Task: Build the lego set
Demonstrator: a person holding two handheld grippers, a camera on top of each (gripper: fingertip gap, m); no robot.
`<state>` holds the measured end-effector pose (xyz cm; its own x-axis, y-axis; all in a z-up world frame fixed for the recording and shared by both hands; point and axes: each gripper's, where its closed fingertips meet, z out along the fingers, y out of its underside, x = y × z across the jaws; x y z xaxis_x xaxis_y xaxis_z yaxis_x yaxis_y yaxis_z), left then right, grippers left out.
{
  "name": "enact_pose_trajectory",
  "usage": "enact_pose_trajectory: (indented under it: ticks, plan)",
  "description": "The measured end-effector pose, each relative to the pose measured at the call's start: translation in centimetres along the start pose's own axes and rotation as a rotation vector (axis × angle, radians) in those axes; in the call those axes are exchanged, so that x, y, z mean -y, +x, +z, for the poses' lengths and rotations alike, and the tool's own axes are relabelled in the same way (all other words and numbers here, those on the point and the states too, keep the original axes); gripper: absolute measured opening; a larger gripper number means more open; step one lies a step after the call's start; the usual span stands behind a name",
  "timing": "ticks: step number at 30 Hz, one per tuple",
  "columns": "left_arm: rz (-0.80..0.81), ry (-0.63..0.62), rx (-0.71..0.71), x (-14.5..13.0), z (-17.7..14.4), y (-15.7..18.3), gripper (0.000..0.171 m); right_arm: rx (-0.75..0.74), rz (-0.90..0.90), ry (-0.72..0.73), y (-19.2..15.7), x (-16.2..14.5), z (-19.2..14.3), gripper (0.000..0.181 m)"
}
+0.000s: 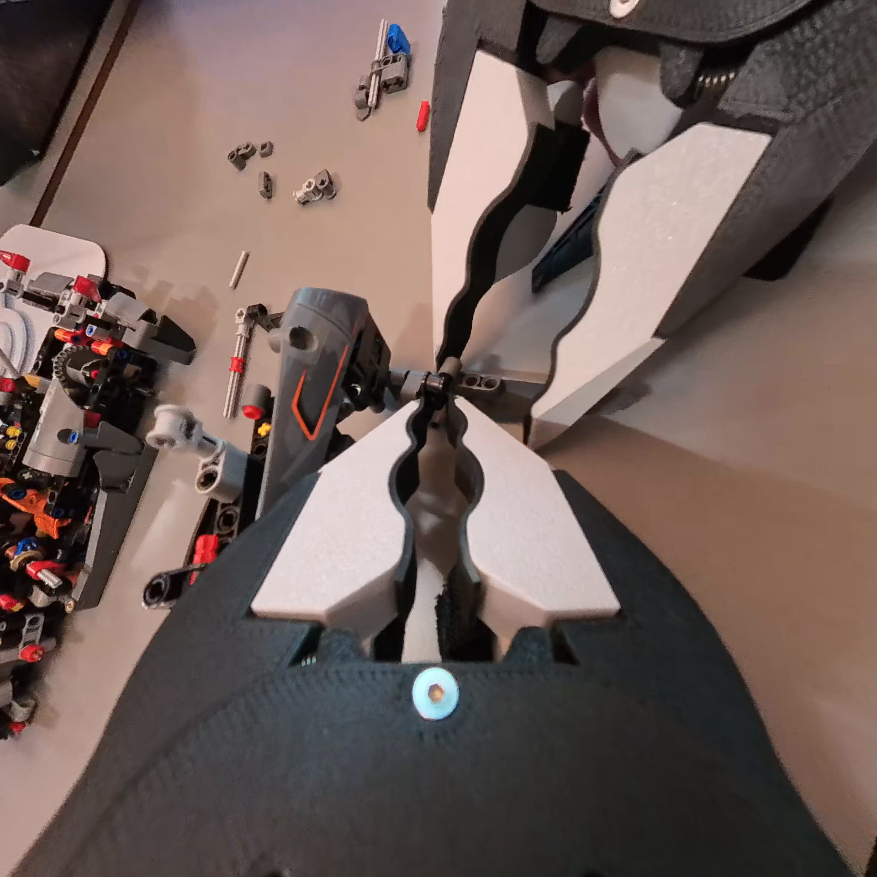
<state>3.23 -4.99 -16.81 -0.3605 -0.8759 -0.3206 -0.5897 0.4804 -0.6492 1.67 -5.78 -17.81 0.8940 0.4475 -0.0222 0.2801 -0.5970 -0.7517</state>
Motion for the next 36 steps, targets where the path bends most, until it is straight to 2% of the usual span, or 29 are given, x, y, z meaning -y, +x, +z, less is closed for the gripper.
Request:
enact_pose_trajectory:
  ticks: [11,17,25,36]
  plan:
    - [0.035,0.001,0.005,0.1,0.1,0.2,0.006,-0.016,-0.019,-0.016,0.1,-0.2,0.2,0.042]
    - [-0.005,0.046,-0.053,0.4,-0.6,0.6,0.019,-0.008,-0.023,-0.017,0.0,-0.2,0.2,0.038]
    - [-0.027,0.042,-0.086,0.5,-0.5,0.7,0.007,-0.001,-0.03,-0.017,-0.1,-0.3,0.1,0.036]
    - [-0.013,0.035,-0.117,0.5,-0.9,0.7,0.007,0.006,-0.005,0.011,0.3,-0.2,-0.5,0.033]
